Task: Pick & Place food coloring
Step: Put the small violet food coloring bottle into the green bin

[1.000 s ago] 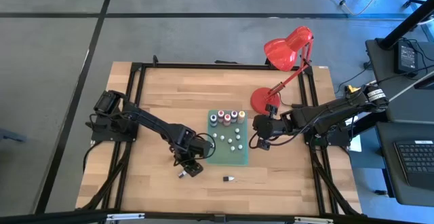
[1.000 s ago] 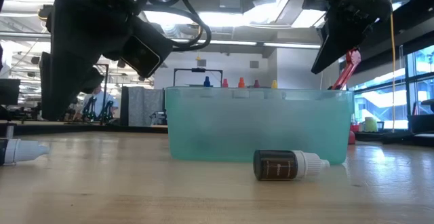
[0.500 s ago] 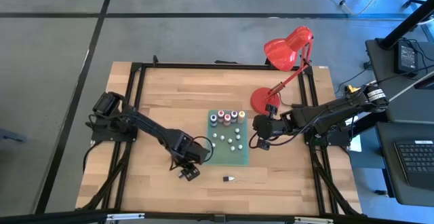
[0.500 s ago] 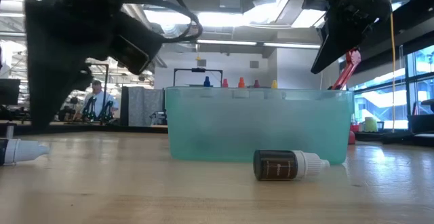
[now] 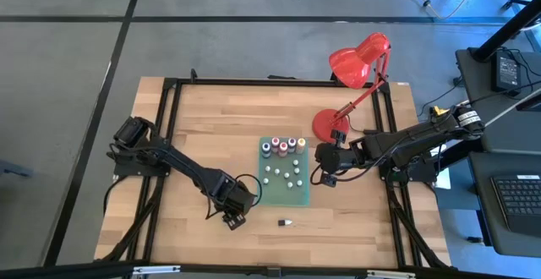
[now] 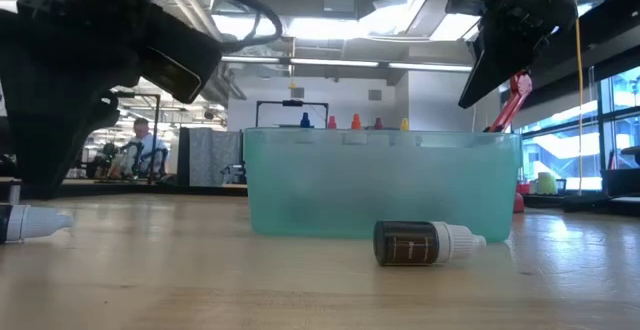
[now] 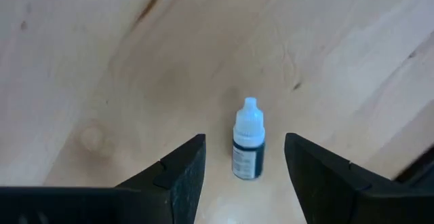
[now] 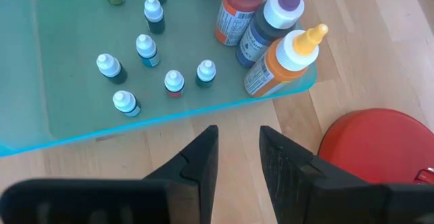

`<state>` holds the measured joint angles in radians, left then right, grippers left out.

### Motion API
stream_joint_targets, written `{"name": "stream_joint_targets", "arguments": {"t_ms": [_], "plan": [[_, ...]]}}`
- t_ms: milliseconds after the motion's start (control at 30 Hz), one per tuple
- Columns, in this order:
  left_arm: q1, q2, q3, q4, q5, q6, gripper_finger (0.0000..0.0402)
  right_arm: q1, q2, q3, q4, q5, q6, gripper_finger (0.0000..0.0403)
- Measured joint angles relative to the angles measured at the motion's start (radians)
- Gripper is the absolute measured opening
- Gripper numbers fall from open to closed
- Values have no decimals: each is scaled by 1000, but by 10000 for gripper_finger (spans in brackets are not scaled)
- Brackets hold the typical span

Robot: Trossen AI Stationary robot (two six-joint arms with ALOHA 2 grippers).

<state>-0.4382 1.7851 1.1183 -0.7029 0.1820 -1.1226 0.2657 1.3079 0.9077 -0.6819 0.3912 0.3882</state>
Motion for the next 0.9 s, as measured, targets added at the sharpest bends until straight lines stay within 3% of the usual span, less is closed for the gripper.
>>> {"name": "stream_joint_targets", "arguments": {"t_ms": [533, 900], "plan": [[-53, 1, 0, 44, -113, 10, 196, 0, 0, 0, 1, 0, 0, 110], [-53, 92, 4, 39, -82, 37, 193, 0, 0, 0, 5, 1, 0, 110]]}}
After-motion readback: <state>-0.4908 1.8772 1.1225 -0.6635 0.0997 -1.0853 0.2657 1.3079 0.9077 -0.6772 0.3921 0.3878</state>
